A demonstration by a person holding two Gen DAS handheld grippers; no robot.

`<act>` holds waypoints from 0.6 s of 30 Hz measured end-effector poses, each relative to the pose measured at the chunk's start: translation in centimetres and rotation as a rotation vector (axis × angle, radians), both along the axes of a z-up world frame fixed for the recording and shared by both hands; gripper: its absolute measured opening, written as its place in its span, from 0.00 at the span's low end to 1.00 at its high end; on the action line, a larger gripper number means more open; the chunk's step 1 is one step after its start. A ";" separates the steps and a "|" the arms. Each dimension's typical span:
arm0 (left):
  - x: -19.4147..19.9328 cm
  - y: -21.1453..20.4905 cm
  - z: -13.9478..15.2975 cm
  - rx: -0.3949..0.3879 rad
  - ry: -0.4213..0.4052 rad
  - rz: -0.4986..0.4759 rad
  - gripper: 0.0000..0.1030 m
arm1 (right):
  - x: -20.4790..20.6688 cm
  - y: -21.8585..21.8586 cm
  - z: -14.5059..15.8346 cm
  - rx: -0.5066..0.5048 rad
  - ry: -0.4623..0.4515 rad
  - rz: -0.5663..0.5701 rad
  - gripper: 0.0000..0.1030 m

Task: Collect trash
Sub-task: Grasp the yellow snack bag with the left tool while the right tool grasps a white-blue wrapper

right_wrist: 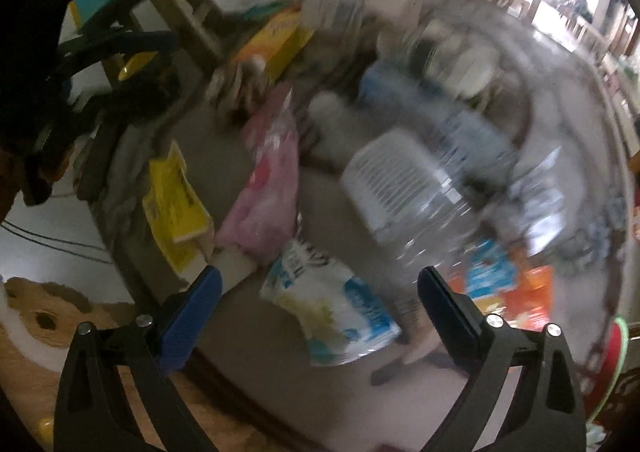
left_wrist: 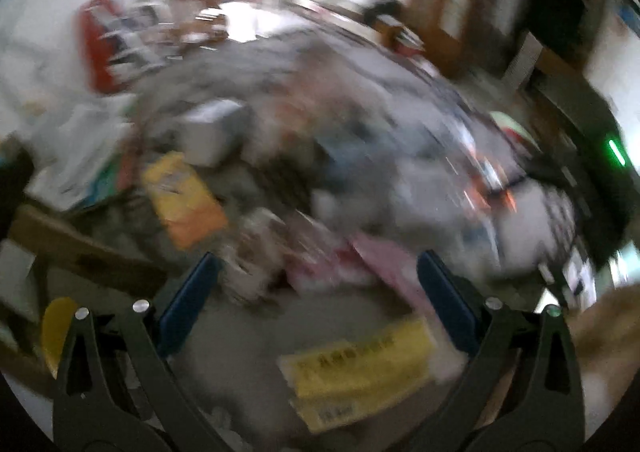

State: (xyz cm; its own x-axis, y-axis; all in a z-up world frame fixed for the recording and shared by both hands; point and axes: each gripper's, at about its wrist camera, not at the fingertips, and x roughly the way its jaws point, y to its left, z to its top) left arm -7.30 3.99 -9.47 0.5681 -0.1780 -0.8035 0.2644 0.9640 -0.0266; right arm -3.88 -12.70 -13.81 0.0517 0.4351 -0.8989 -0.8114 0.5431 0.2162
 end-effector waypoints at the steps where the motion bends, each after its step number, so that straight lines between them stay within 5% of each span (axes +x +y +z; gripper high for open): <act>1: -0.4 -0.7 -0.6 0.022 0.015 -0.049 0.95 | 0.1 0.0 -0.8 -0.009 0.021 -0.004 0.84; 7: -2.9 -3.4 -3.9 0.168 0.059 -0.254 0.95 | 0.5 -0.1 -2.5 -0.055 0.055 -0.021 0.83; 15: -3.2 -5.1 -7.7 0.350 0.109 -0.318 0.95 | 1.5 -0.5 -2.8 -0.043 0.097 -0.059 0.84; 18: -2.3 -4.6 -7.5 0.274 0.145 -0.282 0.93 | 1.5 -0.2 -2.9 -0.044 0.094 -0.068 0.84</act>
